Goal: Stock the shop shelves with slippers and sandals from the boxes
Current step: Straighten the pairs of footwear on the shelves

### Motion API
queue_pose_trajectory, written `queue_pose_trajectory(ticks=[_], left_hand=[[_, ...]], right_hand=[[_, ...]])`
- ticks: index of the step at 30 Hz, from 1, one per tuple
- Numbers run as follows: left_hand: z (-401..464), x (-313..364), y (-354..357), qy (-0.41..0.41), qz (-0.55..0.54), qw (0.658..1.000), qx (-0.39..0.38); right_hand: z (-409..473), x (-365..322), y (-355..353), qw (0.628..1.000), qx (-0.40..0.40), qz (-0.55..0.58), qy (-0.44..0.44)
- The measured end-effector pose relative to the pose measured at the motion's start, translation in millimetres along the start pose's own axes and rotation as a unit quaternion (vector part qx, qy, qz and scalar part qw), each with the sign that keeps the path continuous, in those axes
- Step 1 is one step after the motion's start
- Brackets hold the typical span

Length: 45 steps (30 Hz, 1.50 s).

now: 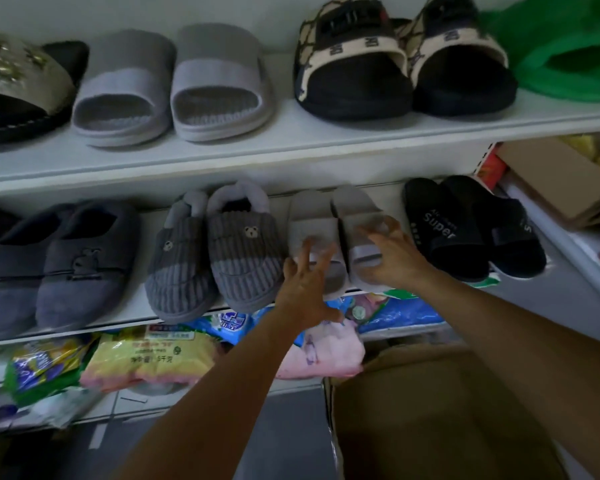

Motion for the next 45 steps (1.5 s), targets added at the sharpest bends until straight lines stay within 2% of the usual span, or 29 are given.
queue_pose_trajectory(ticks=[7, 14, 17, 20, 23, 26, 29, 37, 45], left_hand=[[22.4, 6.5, -6.8, 0.026, 0.045, 0.997, 0.064], [24.5, 14.8, -17.1, 0.043, 0.029, 0.998, 0.035], [20.4, 13.8, -24.9, 0.047, -0.019, 0.998, 0.037], [12.6, 17.3, -38.5, 0.05, -0.057, 0.994, 0.078], [-2.3, 26.1, -49.8, 0.061, -0.085, 0.988, 0.114], [-19.3, 38.3, -49.7, 0.085, -0.125, 0.983, 0.108], [-30.7, 49.7, -43.7, 0.087, -0.162, 0.979, 0.092], [-29.4, 101.9, -21.3, 0.092, -0.177, 0.978, 0.064], [-4.5, 185.3, 37.4, 0.06, -0.202, 0.974, 0.079]], right_hand=[[12.2, 16.6, 5.7, 0.998, 0.013, 0.006, -0.054], [4.4, 15.6, -7.2, 1.0, 0.005, -0.014, -0.027], [-12.5, 9.7, -24.1, 0.998, 0.053, -0.019, -0.007], [-36.1, 2.0, -43.2, 0.992, 0.116, -0.046, -0.003], [-62.6, -0.5, -54.8, 0.986, 0.149, -0.074, -0.006], [-88.8, 5.6, -59.3, 0.981, 0.172, -0.091, -0.001], [-108.0, 17.3, -60.2, 0.982, 0.161, -0.095, 0.003], [-135.5, 67.7, -82.4, 0.984, 0.135, -0.107, 0.044], [-144.5, 161.6, -101.9, 0.988, 0.088, -0.125, 0.006]])
Point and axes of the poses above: each hand's wrist, its own z-axis towards the middle knuckle, its own y-axis out of the palm, x = y × z, the point moved 5 cm from there along z, towards the middle knuckle, and after that the axes turned 9 degrees about -z, right-handed, at the moved point
